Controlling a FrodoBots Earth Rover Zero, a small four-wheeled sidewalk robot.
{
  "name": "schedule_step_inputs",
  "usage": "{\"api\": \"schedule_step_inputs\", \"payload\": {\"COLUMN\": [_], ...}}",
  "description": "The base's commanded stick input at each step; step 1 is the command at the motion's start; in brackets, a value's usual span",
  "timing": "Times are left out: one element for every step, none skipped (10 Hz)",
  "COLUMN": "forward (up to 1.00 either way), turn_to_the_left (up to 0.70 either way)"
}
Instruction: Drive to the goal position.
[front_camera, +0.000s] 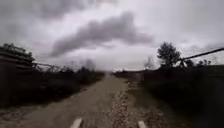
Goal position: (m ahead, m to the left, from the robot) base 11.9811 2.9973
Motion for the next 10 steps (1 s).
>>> {"api": "schedule_step_inputs", "payload": {"forward": [0.7,0.7,0.7,0.7,0.7,0.7,0.7,0.7,0.7,0.7], "turn_to_the_left": [0.0,0.0,0.0,0.0,0.0,0.0,0.0,0.0,0.0,0.0]}}
